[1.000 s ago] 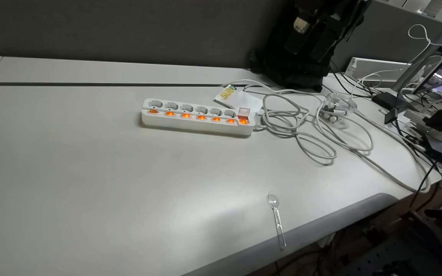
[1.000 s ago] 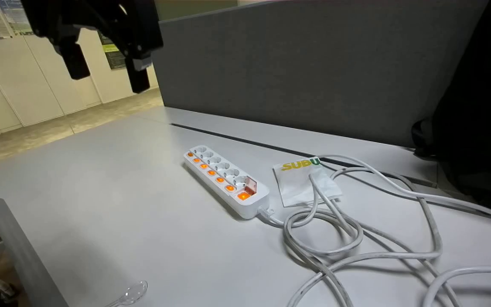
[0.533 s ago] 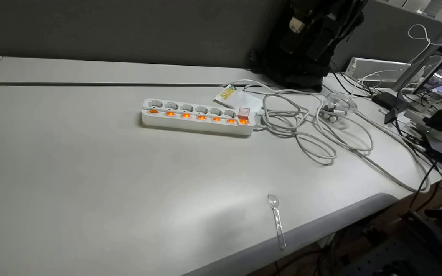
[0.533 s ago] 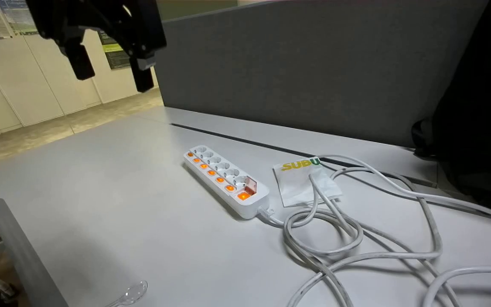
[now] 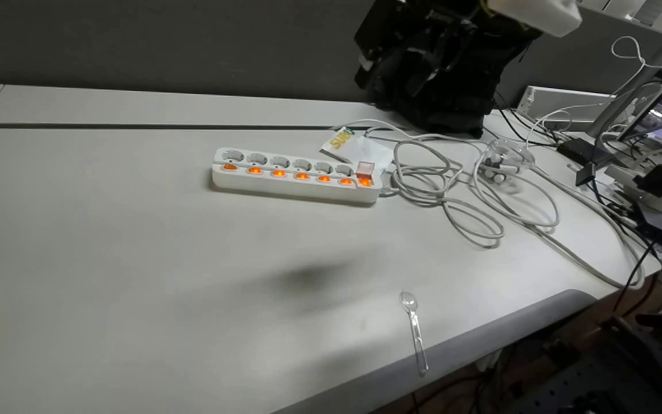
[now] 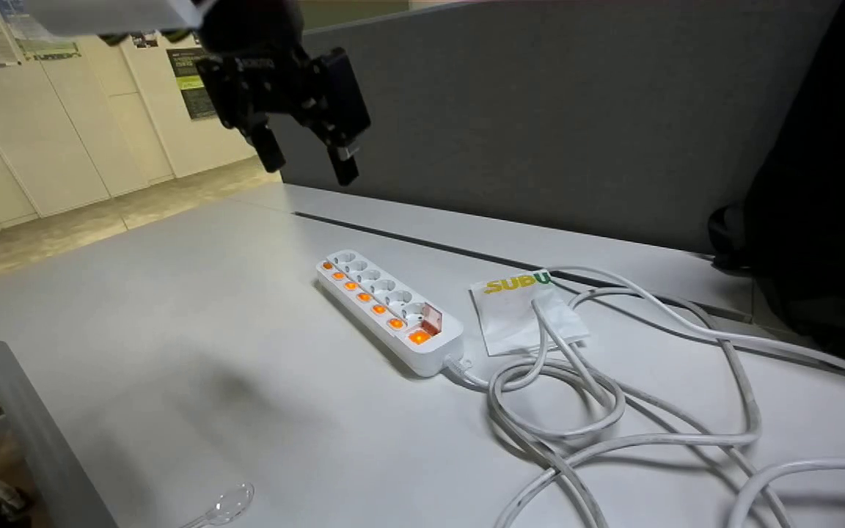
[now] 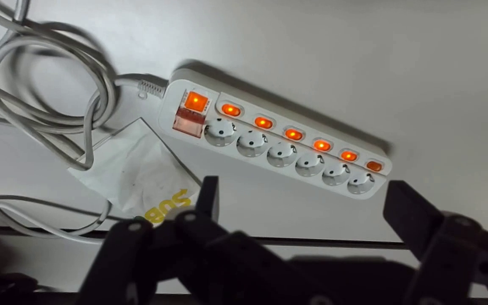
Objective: Turn on the first switch from the left side of the adapter
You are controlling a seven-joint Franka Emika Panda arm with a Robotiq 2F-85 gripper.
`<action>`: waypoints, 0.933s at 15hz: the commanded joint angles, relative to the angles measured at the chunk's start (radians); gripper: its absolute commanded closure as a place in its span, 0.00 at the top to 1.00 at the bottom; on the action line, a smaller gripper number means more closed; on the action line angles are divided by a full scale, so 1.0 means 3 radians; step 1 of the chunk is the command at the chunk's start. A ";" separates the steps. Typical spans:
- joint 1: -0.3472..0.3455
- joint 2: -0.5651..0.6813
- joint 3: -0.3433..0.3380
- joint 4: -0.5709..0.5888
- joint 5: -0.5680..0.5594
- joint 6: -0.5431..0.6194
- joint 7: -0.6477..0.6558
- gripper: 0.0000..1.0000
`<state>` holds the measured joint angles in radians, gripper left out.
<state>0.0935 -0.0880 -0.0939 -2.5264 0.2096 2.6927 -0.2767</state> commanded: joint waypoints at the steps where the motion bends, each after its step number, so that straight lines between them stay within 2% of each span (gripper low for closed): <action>1: -0.0112 0.0673 0.0195 0.0535 -0.0363 -0.0001 0.0750 1.00; 4: -0.0052 0.1111 0.0254 0.1009 -0.0446 -0.0368 0.1235 1.00; 9: 0.0099 0.1628 0.0322 0.1737 -0.0335 -0.0941 0.2012 1.00; 10: 0.0147 0.1707 0.0311 0.1846 -0.0367 -0.0985 0.2145 0.81; 14: 0.0264 0.1946 0.0319 0.2193 -0.0382 -0.1039 0.2361 0.53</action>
<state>0.1515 0.4373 0.0047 -1.9688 0.1035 2.4165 0.3534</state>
